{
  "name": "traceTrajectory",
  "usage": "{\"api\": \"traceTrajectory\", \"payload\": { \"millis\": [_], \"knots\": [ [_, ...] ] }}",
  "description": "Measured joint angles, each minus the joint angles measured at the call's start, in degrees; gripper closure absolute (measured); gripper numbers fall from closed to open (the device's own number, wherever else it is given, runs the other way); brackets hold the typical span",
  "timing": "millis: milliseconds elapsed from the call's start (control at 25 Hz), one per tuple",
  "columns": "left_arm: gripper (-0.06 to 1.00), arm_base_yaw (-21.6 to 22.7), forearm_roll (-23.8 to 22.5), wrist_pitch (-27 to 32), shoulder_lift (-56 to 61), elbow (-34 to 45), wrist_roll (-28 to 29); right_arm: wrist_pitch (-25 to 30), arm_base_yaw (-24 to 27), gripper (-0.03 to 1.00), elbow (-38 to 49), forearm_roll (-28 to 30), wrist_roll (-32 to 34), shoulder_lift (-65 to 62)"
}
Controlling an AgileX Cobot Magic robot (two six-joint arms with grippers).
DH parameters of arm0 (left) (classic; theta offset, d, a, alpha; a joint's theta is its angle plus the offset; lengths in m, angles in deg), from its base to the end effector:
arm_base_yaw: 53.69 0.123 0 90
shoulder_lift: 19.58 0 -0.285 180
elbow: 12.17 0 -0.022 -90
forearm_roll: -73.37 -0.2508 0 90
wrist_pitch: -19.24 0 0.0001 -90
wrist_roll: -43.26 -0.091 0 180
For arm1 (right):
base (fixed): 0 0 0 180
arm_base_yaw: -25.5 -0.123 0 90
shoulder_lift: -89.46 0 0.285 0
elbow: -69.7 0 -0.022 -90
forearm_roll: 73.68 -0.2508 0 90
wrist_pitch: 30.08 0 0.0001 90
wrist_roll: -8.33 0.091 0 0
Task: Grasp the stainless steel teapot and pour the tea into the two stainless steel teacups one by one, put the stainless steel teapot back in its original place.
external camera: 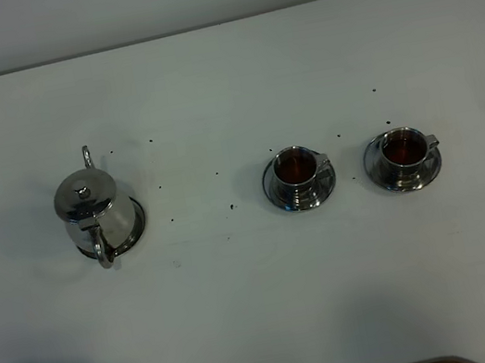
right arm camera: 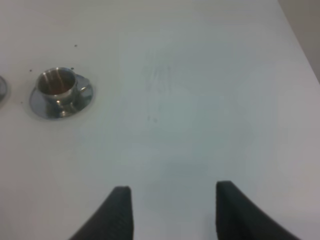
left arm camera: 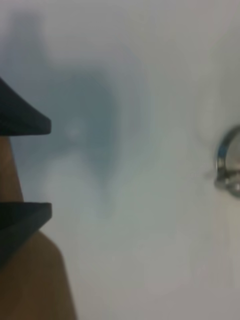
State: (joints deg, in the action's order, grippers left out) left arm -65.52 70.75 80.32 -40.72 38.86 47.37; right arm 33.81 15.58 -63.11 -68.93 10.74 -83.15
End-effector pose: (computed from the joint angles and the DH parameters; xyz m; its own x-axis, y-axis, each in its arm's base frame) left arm 0.0324 -0.0031 0.2612 -0.6782 0.0914 -0.7291 0.1429 0.9897 -0.0088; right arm -0.0099 -0.0086 0.2797 -0.4690 -0.0764 -0.8799 -0.1048 0.9940 -0.0305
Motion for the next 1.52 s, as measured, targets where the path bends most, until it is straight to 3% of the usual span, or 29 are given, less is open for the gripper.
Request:
{"api": "traceTrajectory", "payload": {
  "millis": [200, 360, 840, 1520],
  "knots": [
    [0.56, 7.2, 0.1, -0.1, 0.2, 0.0, 0.0, 0.0, 0.0, 0.58, 0.0, 0.0, 0.1, 0.0],
    [0.56, 9.8, 0.1, -0.1, 2.2, 0.0, 0.0, 0.0, 0.0, 0.58, 0.0, 0.0, 0.1, 0.0],
    [0.56, 10.5, 0.5, 0.0, 13.4, 0.0, 0.0, 0.0, 0.0, 0.58, 0.0, 0.0, 0.1, 0.0],
    [0.56, 10.5, 0.5, 0.0, 13.6, 0.0, 0.0, 0.0, 0.0, 0.58, 0.0, 0.0, 0.1, 0.0]
  ]
}}
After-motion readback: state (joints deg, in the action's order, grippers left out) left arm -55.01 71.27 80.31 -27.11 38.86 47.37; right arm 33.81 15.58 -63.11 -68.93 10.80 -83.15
